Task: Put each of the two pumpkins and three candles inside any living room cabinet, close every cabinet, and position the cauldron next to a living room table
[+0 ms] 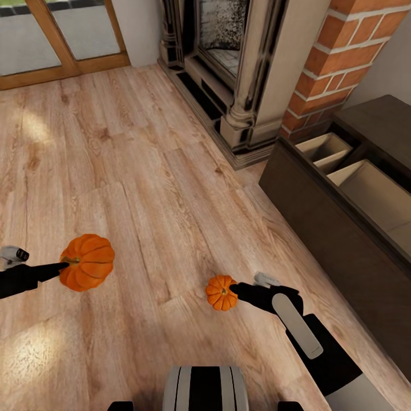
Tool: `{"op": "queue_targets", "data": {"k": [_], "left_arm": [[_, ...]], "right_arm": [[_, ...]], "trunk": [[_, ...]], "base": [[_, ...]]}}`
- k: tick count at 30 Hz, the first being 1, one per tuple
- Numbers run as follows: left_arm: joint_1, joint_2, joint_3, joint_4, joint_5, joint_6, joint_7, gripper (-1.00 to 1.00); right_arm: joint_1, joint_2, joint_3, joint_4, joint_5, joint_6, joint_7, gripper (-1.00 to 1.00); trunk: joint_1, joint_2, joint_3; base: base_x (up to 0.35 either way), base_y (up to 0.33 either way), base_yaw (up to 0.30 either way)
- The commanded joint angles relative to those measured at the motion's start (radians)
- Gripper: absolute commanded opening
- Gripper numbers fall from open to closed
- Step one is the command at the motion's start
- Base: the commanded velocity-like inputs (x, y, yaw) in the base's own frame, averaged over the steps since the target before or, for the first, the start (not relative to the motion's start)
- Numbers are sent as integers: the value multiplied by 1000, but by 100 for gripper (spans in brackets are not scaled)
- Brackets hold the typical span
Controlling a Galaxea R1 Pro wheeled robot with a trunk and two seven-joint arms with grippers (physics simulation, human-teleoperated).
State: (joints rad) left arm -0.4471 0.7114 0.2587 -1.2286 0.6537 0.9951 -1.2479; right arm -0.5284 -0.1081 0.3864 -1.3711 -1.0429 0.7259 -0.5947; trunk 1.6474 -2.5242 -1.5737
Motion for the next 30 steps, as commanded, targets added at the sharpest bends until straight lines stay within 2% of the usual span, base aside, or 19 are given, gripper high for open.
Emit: {"op": "queue_targets", "data": {"k": [1, 2, 4, 5, 7, 8, 11, 15, 17, 22, 26, 30], "left_arm": [[-19, 0, -3, 3, -3, 8, 8, -100], [-38, 0, -9, 5, -10, 8, 13, -100], [-78, -1, -37, 9, -19, 8, 20, -100], [-85, -1, -43, 11, -20, 8, 20, -100], [-121, -4, -69, 26, -23, 8, 30, -100], [-132, -5, -78, 31, -23, 8, 36, -100], [-143, -12, -93, 32, -21, 8, 44, -100], [-142, -12, -100, 36, -15, 8, 45, -100], [-142, -12, -102, 40, -14, 8, 45, -100], [-142, -12, -101, 35, -17, 8, 45, -100], [-147, -13, -102, 59, -22, 8, 54, -100], [-164, -20, -107, 80, -20, 9, 131, -100]], "right_arm": [[-1, -1, 2, -1, -9, 0, 13, 100], [-1, -1, -3, 1, -9, 0, 39, 100], [-1, -2, -62, 6, -8, 1, 97, 100], [-1, -2, -76, 7, -8, 2, 107, 100], [-1, -2, -134, 9, -5, 2, 139, 100], [-1, -2, -147, 10, -4, 2, 145, 100], [-1, -2, -170, 26, -3, 0, 154, 100], [-1, 0, -234, 83, 0, -10, 179, 100], [-1, 0, -262, 132, 4, -17, 220, 100], [-1, -3, -280, 255, 8, -61, 343, 100], [-1, -5, -282, 267, 8, -77, 364, 100], [-1, -5, -282, 268, 10, -81, 368, 100]], "trunk": [[0, 0, -1], [0, 0, -1], [0, 0, -1], [0, 0, -1], [0, 0, -1], [0, 0, -1], [0, 0, -1], [0, 0, -1], [0, 0, -1], [0, 0, -1], [0, 0, -1], [0, 0, -1]], "base": [[0, 0, 0], [0, 0, 0], [0, 0, 0], [0, 0, 0], [0, 0, 0], [0, 0, 0], [0, 0, 0], [0, 0, 0], [0, 0, 0], [0, 0, 0], [0, 0, 0], [0, 0, 0]]}}
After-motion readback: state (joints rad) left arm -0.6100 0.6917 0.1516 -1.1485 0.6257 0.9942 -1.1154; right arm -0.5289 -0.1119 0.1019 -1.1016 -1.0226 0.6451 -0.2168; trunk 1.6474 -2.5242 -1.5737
